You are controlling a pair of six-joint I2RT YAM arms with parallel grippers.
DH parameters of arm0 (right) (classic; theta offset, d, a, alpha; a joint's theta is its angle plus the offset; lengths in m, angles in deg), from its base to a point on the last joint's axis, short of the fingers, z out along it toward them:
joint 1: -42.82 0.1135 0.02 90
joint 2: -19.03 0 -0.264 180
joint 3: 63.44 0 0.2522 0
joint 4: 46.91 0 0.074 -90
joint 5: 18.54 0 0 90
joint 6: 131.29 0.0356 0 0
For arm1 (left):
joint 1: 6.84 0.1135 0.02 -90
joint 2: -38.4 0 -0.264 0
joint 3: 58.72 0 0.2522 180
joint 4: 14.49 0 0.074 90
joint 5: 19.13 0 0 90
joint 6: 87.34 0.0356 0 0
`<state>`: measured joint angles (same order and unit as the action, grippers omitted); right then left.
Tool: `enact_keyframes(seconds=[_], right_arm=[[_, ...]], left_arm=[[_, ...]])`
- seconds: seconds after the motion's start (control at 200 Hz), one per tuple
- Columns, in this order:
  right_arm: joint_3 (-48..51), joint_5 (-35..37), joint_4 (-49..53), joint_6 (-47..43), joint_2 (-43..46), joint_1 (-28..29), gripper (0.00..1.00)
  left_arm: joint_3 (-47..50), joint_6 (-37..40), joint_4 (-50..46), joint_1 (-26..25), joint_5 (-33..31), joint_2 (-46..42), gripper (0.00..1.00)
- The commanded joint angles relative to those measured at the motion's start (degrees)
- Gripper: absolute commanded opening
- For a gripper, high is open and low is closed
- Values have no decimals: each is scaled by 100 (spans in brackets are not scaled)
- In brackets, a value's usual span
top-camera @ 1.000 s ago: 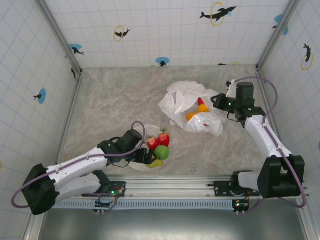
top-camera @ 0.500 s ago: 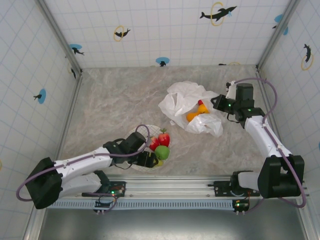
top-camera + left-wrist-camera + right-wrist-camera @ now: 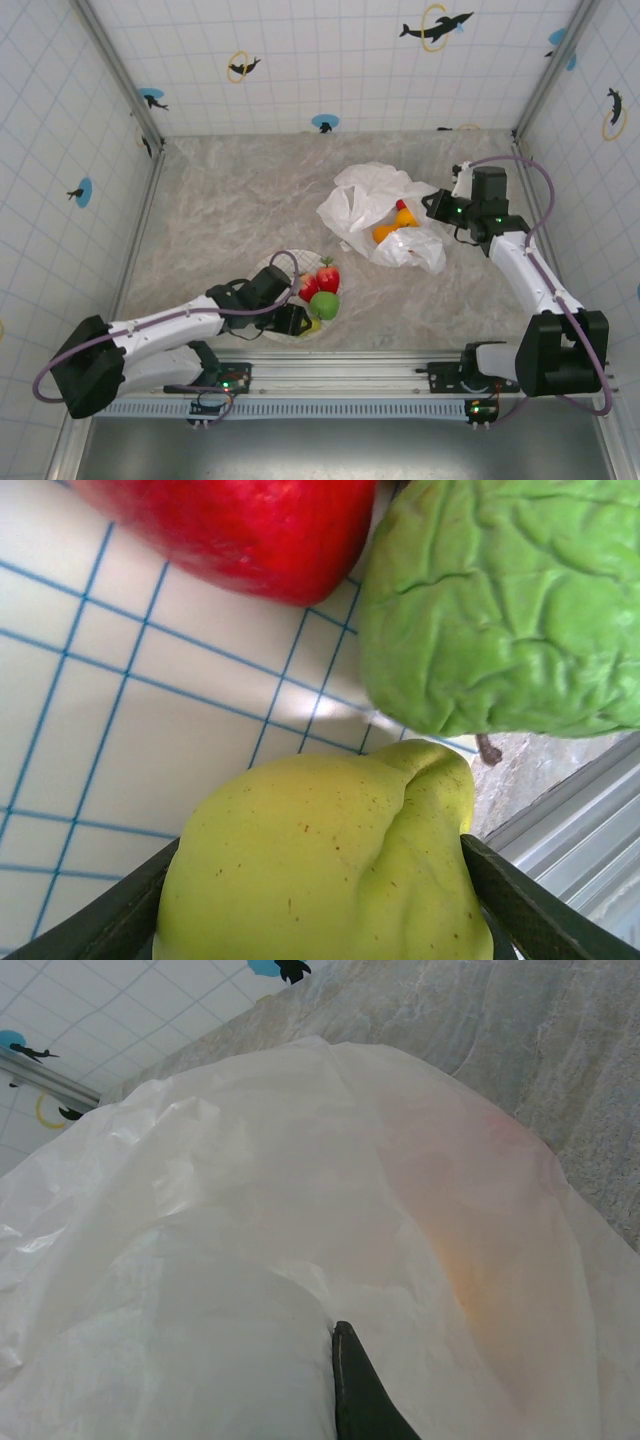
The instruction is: Place the fruits into the plastic bag
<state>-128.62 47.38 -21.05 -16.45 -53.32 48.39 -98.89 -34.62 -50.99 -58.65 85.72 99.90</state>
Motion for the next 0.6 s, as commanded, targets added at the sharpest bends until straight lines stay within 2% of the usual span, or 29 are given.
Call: enact_keyframes(seconds=[0.0,0.15,0.275,0.415,0.591], right_arm=[[64,8,-45,-29,75,-11,0],[56,-35,-92,-11,90,28,0],[61,-53,-124,-19,114,114,0],[46,-111,-142,-35,159,240,0],[42,-206,-90,-191,247,406,0]], left_arm=[[-338,268,-964,3,-465,-325,55],[-1072,710,-1741,160,-938,-809,54],[-1718,1005,-1020,180,-792,-861,53],[-2428,1300,115,180,-331,-149,49],[-3647,1591,801,180,-158,1135,48]])
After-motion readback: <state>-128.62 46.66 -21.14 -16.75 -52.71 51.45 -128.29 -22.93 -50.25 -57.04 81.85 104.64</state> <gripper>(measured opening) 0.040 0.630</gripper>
